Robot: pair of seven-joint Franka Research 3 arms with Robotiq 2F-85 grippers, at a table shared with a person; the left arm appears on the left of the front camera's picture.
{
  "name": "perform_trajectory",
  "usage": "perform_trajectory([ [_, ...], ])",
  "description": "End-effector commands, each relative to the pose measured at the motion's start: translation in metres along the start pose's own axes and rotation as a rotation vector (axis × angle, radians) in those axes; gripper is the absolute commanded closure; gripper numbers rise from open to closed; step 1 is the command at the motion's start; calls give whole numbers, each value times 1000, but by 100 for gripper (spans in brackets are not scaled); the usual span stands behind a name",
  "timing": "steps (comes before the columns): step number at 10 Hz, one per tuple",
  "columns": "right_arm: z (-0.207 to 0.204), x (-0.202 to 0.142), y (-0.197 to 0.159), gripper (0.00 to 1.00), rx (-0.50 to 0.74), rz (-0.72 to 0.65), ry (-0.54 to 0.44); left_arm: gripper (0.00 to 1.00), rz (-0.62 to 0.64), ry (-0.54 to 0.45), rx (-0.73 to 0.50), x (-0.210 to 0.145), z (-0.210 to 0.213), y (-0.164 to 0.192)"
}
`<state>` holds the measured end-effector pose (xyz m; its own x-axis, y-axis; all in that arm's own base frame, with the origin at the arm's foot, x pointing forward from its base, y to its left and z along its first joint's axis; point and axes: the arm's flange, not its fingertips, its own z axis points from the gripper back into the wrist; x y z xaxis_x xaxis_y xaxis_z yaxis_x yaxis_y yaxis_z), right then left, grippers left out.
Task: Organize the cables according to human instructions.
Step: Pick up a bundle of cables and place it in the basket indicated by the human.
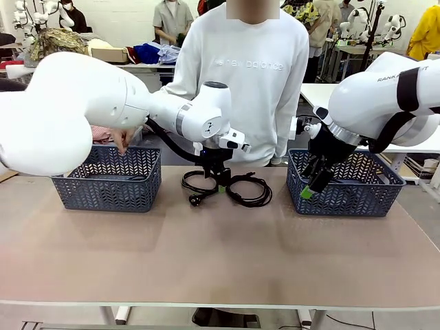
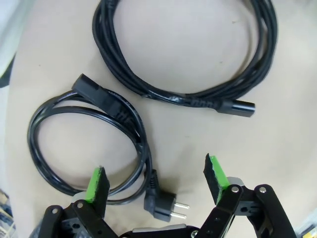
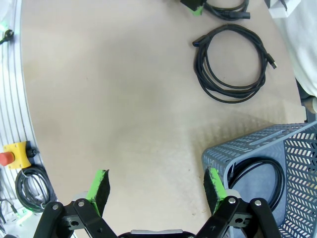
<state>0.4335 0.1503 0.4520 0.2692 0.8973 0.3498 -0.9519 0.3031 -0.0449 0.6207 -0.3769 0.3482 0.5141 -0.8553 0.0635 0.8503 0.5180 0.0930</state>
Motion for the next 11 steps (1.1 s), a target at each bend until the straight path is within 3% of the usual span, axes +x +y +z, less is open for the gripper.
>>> perform_trajectory([
  [1, 2, 2, 0, 0, -10, -10, 9, 0, 42, 24, 34, 1, -6, 10],
  [11, 2, 2, 0, 0, -10, -10, 9, 0, 92, 29, 23, 4, -32, 28],
])
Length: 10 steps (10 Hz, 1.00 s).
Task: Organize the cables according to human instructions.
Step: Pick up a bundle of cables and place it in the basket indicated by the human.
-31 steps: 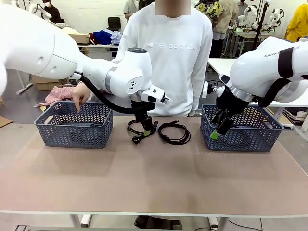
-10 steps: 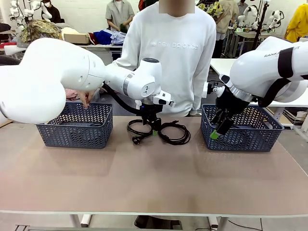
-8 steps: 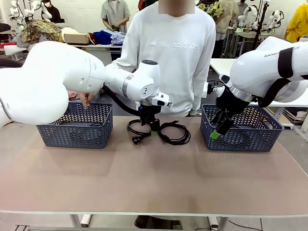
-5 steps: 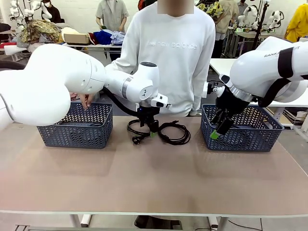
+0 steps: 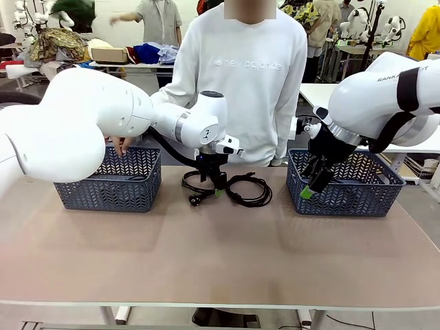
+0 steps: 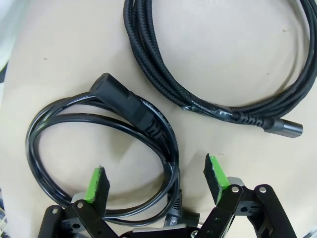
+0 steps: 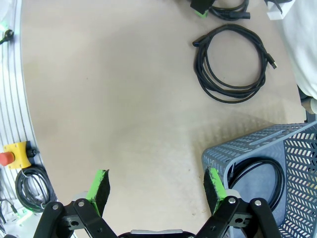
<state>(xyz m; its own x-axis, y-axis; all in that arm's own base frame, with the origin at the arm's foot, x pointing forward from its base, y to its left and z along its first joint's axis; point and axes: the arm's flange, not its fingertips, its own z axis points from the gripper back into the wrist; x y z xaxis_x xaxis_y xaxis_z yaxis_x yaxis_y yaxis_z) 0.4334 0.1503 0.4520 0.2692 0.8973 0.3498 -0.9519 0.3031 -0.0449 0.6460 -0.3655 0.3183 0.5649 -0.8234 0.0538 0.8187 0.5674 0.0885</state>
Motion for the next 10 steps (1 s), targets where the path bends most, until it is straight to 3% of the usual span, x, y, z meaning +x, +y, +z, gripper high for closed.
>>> perform_trajectory([
  [1, 2, 2, 0, 0, -10, -10, 9, 0, 37, 18, 22, 4, -1, 4],
  [6, 2, 2, 0, 0, -10, -10, 9, 0, 33, 36, 6, 7, -5, 8],
  [10, 2, 2, 0, 0, -10, -10, 9, 30, 43, 37, 12, 8, -5, 12],
])
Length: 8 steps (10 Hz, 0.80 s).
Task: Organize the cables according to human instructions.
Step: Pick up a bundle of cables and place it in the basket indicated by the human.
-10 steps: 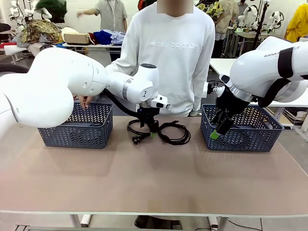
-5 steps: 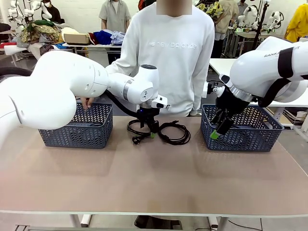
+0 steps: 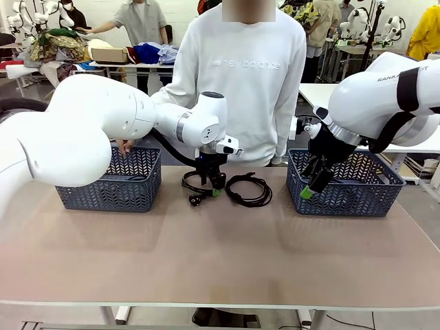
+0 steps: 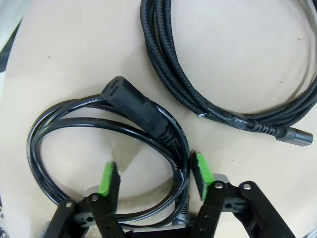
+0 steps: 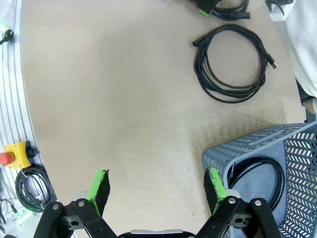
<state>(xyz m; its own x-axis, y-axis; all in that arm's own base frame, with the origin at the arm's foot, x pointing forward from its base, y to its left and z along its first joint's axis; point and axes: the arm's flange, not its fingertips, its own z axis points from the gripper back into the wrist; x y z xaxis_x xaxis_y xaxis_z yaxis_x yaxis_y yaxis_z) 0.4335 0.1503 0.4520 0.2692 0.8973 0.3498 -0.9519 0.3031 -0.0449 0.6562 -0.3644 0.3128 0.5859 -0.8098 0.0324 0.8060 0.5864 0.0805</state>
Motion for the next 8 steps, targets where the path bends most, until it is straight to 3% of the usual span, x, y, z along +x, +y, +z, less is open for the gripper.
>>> perform_trajectory([
  [1, 2, 2, 0, 0, -10, -10, 9, 37, 21, 13, 18, 4, 2, 4],
  [8, 2, 2, 0, 0, -10, -10, 9, 100, 43, -1, 20, 0, 10, 3],
])
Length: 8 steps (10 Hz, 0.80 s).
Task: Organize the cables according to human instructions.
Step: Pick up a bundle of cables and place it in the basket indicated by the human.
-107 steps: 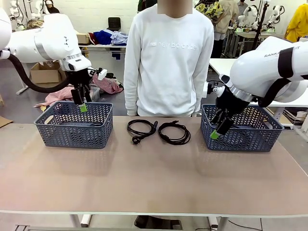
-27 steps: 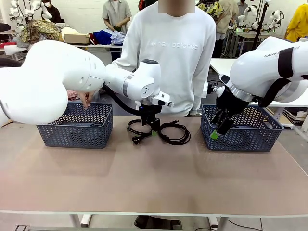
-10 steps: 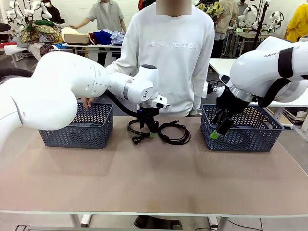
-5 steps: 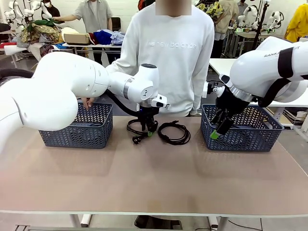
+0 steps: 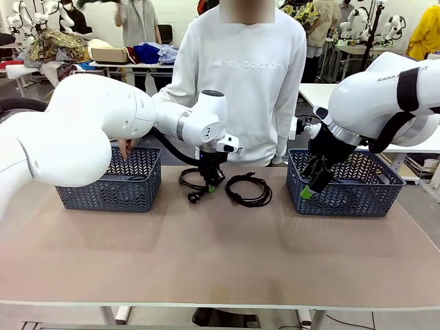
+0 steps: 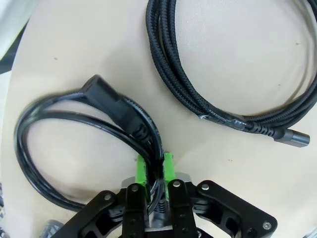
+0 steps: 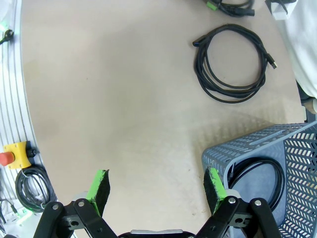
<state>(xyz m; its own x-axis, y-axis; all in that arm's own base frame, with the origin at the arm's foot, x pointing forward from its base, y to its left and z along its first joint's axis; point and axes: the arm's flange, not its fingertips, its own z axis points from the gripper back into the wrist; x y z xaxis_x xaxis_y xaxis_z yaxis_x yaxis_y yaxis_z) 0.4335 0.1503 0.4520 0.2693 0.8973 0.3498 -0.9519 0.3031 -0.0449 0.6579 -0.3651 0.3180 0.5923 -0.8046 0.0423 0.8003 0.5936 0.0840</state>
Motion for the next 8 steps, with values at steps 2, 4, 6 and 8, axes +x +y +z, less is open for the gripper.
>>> perform_trajectory([
  [2, 2, 2, 0, 0, -10, -10, 9, 100, 84, -8, 3, -7, 21, 1],
  [4, 2, 2, 0, 0, -10, -10, 9, 100, 90, -14, -15, -14, 50, -2],
  [6, 2, 2, 0, 0, -10, -10, 9, 100, 56, -46, -16, -26, 86, -12],
  [8, 2, 2, 0, 0, -10, -10, 9, 100, 9, -50, -38, -41, 114, -21],
])
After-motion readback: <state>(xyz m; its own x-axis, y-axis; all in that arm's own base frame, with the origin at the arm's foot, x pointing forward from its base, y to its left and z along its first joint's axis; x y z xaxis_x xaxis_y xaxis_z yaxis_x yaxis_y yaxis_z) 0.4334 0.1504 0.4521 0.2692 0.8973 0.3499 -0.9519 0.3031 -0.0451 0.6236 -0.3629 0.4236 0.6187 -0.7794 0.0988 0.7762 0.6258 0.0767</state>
